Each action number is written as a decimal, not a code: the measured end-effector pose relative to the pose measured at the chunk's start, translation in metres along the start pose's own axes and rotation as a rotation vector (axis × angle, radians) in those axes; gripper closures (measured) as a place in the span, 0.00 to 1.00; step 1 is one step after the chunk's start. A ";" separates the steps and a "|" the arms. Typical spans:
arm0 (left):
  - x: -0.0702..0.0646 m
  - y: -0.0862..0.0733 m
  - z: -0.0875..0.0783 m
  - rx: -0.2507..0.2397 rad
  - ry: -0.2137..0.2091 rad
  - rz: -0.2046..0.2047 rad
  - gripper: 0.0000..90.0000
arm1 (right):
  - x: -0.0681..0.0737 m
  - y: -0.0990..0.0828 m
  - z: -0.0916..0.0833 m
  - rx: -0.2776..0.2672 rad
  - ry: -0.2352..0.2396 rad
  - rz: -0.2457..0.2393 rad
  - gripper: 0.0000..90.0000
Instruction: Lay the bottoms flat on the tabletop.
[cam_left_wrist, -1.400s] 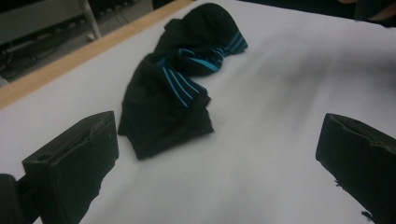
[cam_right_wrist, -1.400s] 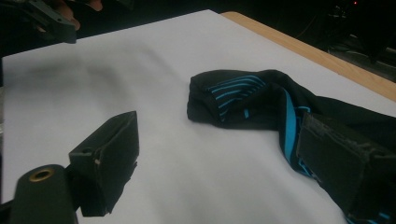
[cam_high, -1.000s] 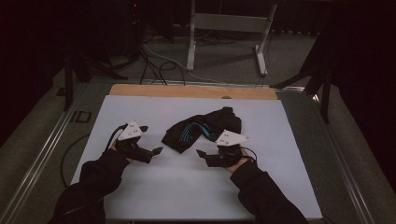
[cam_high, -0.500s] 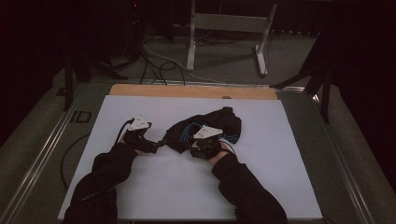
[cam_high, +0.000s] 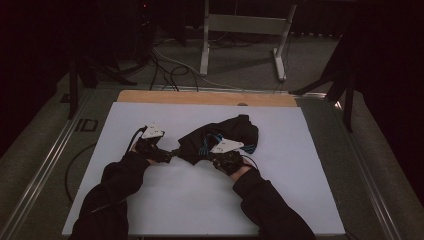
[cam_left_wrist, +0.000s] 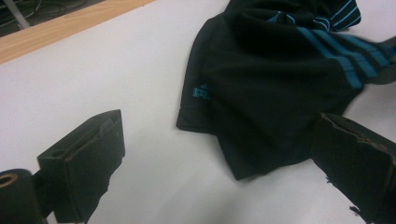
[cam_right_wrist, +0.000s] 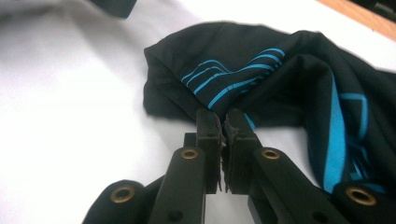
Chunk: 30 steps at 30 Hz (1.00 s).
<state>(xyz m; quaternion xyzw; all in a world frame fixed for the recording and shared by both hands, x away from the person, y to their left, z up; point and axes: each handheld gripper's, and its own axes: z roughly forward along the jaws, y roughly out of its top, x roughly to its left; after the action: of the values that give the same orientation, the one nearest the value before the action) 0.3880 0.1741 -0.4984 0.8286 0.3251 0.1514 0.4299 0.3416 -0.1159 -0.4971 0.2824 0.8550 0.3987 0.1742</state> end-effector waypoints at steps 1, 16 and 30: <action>0.000 0.000 0.001 0.002 0.003 0.003 0.06 | 0.000 -0.003 -0.005 0.008 -0.005 -0.004 0.96; 0.007 0.012 0.038 0.106 0.063 -0.026 0.22 | -0.004 -0.046 -0.058 0.056 0.007 -0.035 0.96; 0.011 0.017 0.069 0.164 0.035 -0.010 0.52 | -0.013 -0.063 -0.078 0.051 -0.013 -0.026 0.96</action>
<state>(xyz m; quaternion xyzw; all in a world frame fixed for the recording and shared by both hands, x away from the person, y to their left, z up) 0.4399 0.1324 -0.5247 0.8565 0.3482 0.1367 0.3556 0.2890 -0.2021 -0.4968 0.2785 0.8673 0.3724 0.1777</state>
